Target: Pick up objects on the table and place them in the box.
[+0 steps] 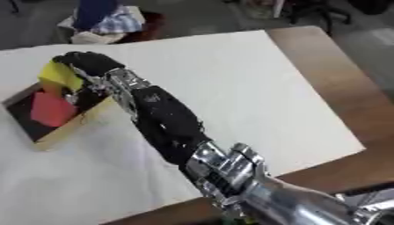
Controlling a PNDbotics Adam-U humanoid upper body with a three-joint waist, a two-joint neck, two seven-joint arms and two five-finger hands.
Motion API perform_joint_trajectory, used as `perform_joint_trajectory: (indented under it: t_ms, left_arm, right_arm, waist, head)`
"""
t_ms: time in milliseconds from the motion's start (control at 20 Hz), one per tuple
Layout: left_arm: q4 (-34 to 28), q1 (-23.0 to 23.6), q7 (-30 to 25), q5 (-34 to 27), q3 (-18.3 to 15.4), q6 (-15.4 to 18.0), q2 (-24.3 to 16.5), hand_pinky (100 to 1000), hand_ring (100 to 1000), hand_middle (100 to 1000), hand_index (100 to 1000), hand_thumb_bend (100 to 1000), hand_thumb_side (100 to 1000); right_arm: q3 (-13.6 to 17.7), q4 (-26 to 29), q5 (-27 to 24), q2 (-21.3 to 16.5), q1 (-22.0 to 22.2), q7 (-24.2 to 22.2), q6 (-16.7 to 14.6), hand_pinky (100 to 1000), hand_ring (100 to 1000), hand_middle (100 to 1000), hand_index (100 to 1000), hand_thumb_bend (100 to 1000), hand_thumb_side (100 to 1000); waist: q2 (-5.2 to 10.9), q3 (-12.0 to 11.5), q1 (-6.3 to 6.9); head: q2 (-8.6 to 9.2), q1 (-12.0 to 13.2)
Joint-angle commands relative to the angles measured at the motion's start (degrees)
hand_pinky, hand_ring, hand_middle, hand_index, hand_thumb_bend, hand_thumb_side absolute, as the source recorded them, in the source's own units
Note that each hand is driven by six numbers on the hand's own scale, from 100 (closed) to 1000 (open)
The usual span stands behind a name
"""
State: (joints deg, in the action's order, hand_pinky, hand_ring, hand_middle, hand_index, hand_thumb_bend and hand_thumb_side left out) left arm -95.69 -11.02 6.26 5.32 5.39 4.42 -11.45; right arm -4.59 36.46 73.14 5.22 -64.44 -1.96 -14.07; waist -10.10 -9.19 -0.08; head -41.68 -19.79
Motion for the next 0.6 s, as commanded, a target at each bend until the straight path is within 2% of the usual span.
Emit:
perform_joint_trajectory:
  t_ms: [50,300,600]
  left_arm:
    - [-0.97,-0.43,0.15,-0.05,-0.16,0.01,-0.30,633,522,528,750,100,915]
    - [-0.97,-0.32,0.29,-0.06,-0.24,-0.02,-0.33,633,522,528,750,100,916]
    - [-0.95,-0.21,0.35,-0.05,-0.23,0.00,-0.41,634,522,530,750,100,916]
  right_arm:
    - [0.69,1.21,2.66,0.59,-0.84,0.61,1.64,903,922,978,1000,100,736]
    - [1.99,3.31,3.53,0.28,-0.82,3.31,4.38,919,935,978,1000,100,753]
    - [2.63,7.38,-1.73,-1.82,-2.49,6.42,5.46,907,908,953,1000,100,716]
  waist:
    - [0.08,-0.08,0.54]
    - [0.12,-0.04,0.47]
    - [0.22,0.45,0.28]
  head:
    - [0.58,-0.20]
    - [0.64,-0.09]
    - [0.52,0.24]
